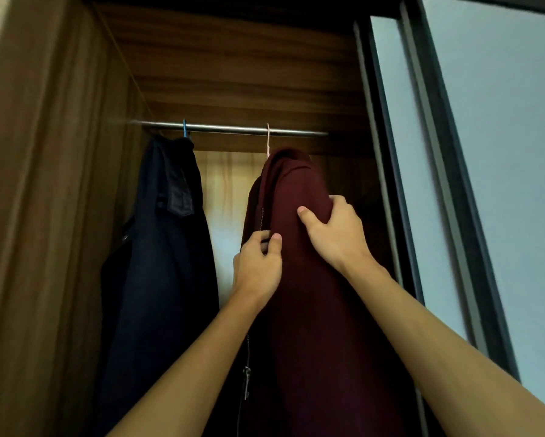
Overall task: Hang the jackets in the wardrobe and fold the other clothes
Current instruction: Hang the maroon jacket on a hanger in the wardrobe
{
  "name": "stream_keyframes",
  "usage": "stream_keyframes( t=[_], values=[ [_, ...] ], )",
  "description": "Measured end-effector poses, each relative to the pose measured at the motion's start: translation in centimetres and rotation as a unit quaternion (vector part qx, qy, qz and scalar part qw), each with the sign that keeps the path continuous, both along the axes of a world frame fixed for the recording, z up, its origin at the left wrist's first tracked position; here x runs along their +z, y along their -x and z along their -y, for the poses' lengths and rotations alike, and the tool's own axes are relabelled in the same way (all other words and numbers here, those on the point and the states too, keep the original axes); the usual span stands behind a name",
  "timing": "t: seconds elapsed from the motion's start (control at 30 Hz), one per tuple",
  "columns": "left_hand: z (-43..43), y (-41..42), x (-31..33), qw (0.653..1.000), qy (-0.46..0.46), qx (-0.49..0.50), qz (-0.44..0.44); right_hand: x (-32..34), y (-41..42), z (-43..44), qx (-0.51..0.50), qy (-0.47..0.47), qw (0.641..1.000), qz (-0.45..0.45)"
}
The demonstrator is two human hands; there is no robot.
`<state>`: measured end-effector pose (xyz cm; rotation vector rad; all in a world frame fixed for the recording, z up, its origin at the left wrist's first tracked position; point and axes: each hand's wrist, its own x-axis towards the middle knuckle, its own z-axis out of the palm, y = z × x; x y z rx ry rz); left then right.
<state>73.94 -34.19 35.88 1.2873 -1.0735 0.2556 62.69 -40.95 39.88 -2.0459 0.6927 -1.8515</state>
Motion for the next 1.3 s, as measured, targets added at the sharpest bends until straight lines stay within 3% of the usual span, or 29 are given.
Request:
stream_keyframes(
  t=[0.27,0.47,0.6,0.9,1.1,1.3],
  values=[
    [-6.8,3.9,-5.0,0.999,0.004,0.028,0.042,-5.3,5.0,-6.6,-0.033,0.070,0.995,-0.064],
    [-13.3,5.5,-10.2,0.996,-0.065,0.017,0.061,-11.9,9.4,-10.9,-0.030,0.063,0.987,-0.144],
    [-18.3,6.8,-13.3,0.986,-0.115,0.024,0.120,-15.9,13.1,-13.9,-0.033,0.067,0.978,-0.193],
    [-26.0,11.7,-19.7,0.950,-0.202,0.035,0.234,-22.1,24.2,-20.5,-0.032,0.083,0.971,-0.221],
    [-26.4,18.8,-24.5,0.952,-0.198,-0.026,0.230,-27.4,34.1,-23.4,-0.066,0.076,0.964,-0.245],
    [-24.8,31.4,-28.2,0.945,-0.175,-0.130,0.244,-32.1,45.6,-26.4,-0.138,0.046,0.947,-0.286]
  ],
)
